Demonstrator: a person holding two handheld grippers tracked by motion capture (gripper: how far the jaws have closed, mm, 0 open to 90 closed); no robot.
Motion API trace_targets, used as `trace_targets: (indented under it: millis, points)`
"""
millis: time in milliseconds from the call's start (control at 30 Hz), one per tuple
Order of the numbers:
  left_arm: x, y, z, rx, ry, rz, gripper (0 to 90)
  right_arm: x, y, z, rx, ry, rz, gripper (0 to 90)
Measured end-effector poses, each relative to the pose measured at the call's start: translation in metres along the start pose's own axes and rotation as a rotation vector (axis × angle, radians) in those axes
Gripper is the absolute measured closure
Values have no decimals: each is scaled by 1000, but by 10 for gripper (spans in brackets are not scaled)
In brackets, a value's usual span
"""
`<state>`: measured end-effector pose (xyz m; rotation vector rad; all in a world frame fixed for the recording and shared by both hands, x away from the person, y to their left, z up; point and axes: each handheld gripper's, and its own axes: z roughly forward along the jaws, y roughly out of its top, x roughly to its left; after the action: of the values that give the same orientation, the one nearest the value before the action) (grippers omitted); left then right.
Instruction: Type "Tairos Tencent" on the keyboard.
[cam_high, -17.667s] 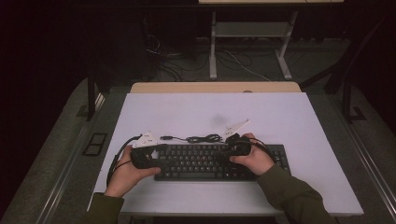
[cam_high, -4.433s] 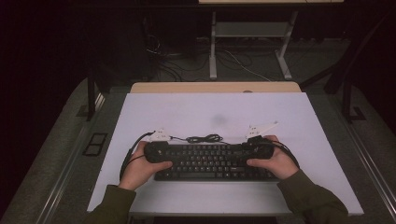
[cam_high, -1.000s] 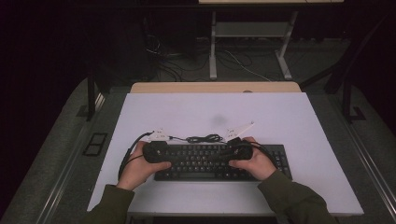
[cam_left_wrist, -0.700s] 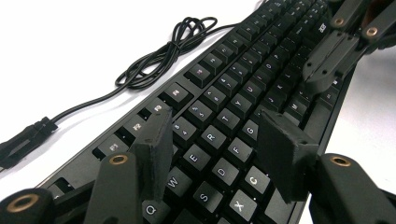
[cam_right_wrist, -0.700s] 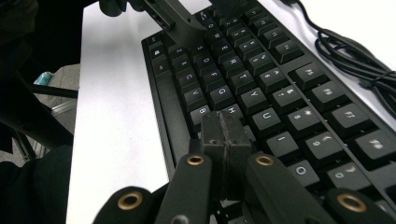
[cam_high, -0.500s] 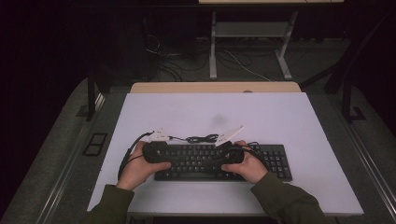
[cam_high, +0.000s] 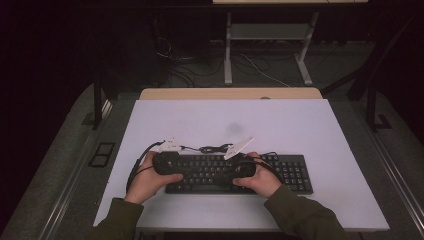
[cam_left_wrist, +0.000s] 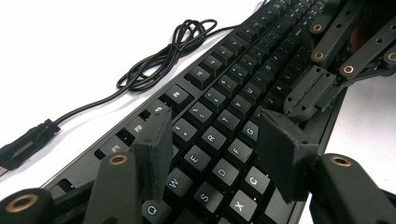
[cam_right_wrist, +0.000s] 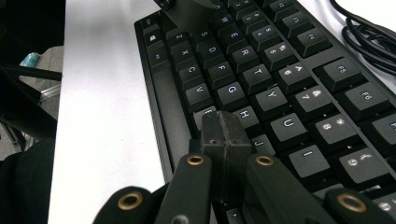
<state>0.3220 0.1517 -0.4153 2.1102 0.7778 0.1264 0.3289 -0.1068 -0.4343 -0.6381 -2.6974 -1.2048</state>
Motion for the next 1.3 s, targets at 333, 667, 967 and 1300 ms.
trace_targets:
  millis: [333, 667, 967, 1300]
  points:
    - [0, 0, 0, -1, 0, 2, 446, 2, -1, 3, 9, -3, -10, 896]
    - [1, 0, -2, 0, 3, 5, 447, 3, 2, -2, -20, -8, -9, 892]
    - [0, 0, -2, -9, 5, 8, 451, 0, 1, -10, -74, -5, -8, 773]
    - [-2, 1, -4, 10, -20, 9, 606, -7, -1, -17, -134, -40, 4, 579]
